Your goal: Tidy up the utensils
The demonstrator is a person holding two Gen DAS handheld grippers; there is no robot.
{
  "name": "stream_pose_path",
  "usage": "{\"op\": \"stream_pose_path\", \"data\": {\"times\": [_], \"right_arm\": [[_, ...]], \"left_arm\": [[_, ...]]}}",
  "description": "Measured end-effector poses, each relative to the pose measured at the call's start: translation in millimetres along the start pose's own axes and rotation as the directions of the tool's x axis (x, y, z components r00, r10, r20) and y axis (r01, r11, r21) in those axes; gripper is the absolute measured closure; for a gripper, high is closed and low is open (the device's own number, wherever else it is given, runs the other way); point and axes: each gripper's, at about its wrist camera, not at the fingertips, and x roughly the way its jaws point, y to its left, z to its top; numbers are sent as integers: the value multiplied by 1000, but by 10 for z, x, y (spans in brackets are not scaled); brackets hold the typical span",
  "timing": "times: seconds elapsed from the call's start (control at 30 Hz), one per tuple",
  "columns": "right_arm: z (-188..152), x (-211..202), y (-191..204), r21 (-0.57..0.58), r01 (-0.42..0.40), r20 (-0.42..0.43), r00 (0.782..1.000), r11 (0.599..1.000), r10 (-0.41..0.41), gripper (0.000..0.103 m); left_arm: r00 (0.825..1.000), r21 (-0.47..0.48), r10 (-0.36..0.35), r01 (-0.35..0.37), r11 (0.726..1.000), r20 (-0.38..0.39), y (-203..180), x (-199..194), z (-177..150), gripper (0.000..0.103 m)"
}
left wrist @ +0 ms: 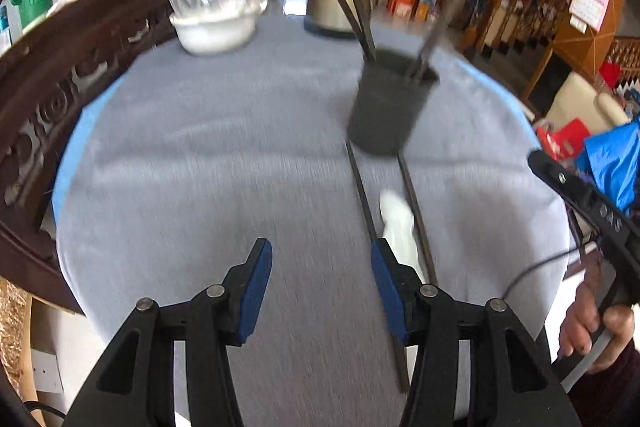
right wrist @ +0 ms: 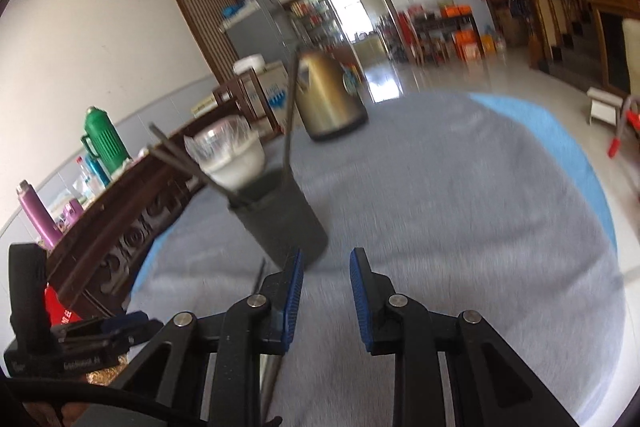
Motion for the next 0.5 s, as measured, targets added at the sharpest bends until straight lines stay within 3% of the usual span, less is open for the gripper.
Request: {"op": "stream_pose_path", "data": {"times": [0.2, 0.5], "right_arm": [[-154, 47, 34, 14, -36, -63, 997, 999, 37, 76], [-427, 22, 84, 16, -46, -132, 990, 999, 48, 76]], "left_arm": [[998, 23, -31, 32, 999, -57, -149, 58, -268, 50], [996, 71, -61, 65, 995, -63, -303, -4, -428, 50]]}}
